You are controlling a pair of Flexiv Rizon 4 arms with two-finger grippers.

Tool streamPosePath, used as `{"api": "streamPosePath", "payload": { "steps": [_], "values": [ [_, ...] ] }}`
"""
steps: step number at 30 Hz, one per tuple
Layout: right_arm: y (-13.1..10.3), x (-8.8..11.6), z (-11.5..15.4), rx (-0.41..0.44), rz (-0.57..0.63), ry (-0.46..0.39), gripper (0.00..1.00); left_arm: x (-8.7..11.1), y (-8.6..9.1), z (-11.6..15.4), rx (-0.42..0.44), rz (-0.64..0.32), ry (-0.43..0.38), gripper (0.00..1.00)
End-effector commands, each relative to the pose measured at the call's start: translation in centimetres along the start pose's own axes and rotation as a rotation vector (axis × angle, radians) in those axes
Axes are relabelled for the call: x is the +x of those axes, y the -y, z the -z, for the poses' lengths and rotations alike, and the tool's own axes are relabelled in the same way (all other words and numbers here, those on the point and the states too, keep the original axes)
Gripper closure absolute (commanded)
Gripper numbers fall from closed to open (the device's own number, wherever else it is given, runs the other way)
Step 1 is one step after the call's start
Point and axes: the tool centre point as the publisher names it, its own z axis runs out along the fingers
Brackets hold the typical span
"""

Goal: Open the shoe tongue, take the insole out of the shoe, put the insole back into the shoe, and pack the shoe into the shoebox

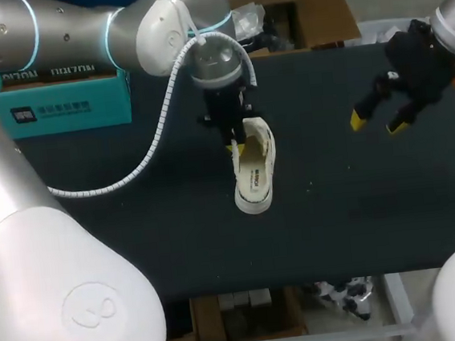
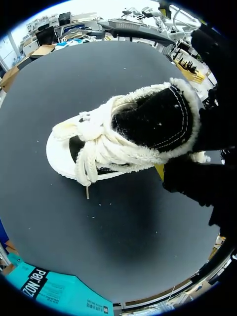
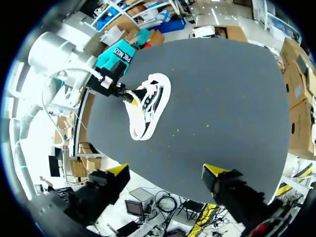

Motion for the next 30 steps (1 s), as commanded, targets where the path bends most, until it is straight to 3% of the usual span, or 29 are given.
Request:
{"api": "streamPosePath", "payload": {
  "steps": [1, 6, 11, 14, 20, 21, 24, 30],
  "values": [
    [-0.1, 0.0, 0.2, 0.008, 0.0, -0.002, 0.0, -0.2, -0.9, 0.6, 0.028, -0.001, 0.008, 1.0],
    [-0.1, 0.0, 0.2, 0.008, 0.0, -0.002, 0.0, -1.0, -1.3, 1.0, 0.081, -0.046, -0.028, 1.0],
    [-0.1, 0.0, 0.2, 0.008, 0.0, -0.002, 0.0, -2.1, -0.9, 1.9, 0.098, -0.173, -0.078, 1.0],
    [0.2, 0.3, 1.4, 0.01, 0.199, 0.06, 0.0, -2.8, -0.4, 3.1, 0.103, -0.275, -0.118, 1.0],
    [0.3, -0.2, 3.0, 0.06, 0.514, 0.132, 0.0, -4.0, 1.0, 5.8, 0.127, -0.481, -0.113, 1.0],
    [0.4, -0.2, 3.2, 0.063, 0.56, 0.138, 0.0, -4.1, 1.1, 6.2, 0.141, -0.554, -0.092, 1.0],
    [0.3, 0.0, 3.7, 0.11, 0.647, 0.207, 0.0, -4.3, 1.5, 7.8, 0.149, -0.641, -0.066, 1.0],
    [-0.1, -0.5, 4.4, 0.153, 0.791, 0.237, 0.0, -4.4, 1.5, 10.8, 0.146, -0.831, -0.023, 1.0]
  ]
}}
